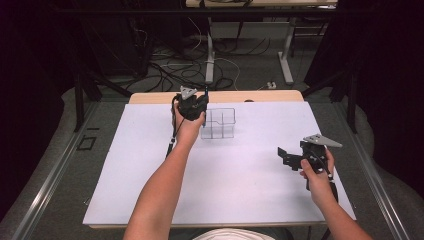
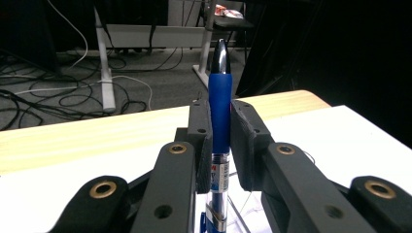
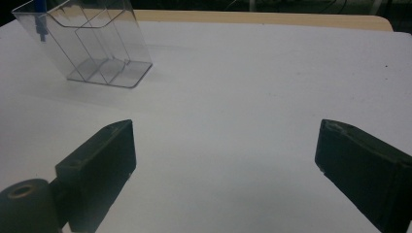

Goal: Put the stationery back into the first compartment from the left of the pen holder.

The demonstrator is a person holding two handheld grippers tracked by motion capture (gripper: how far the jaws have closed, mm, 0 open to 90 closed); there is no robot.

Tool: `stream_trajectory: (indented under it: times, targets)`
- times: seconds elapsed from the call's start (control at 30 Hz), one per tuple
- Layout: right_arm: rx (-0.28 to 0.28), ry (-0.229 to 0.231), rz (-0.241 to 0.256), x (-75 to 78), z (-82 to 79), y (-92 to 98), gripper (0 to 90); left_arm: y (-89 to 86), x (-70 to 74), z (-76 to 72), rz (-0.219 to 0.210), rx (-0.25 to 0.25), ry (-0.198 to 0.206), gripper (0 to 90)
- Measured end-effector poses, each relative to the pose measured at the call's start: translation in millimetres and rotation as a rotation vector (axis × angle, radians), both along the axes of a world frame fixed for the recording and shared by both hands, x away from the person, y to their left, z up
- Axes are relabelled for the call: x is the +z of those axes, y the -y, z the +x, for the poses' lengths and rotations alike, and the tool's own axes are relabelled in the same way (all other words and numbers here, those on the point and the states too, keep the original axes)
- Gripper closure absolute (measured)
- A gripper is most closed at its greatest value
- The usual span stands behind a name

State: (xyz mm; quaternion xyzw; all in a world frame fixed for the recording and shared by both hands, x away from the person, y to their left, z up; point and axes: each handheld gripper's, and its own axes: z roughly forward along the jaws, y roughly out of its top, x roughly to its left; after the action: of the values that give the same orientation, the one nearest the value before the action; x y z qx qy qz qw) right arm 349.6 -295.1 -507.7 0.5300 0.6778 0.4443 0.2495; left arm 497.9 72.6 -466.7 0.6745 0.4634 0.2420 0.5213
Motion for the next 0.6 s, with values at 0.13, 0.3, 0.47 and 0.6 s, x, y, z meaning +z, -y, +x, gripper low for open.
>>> stream_trajectory:
  times: [0.13, 0.3, 0.47, 0.6]
  targets:
    - [0.008, 0.006, -0.009, -0.1, 0.1, -0.4, 7.3, 0.2, -3.1, -1.3, 0.024, -0.009, 0.001, 79.7]
    - [0.007, 0.001, -0.008, -0.8, 0.7, -0.6, 7.3, 0.9, -7.0, -2.3, 0.05, -0.015, -0.011, 79.5]
    - [0.006, 0.0, -0.005, -0.9, 0.9, -0.6, 7.3, 2.2, -8.7, -5.8, 0.07, -0.038, -0.01, 79.3]
    - [0.008, 0.003, -0.009, -0.4, 0.6, -0.2, 7.3, 1.5, -7.3, -11.4, 0.091, -0.058, -0.015, 76.2]
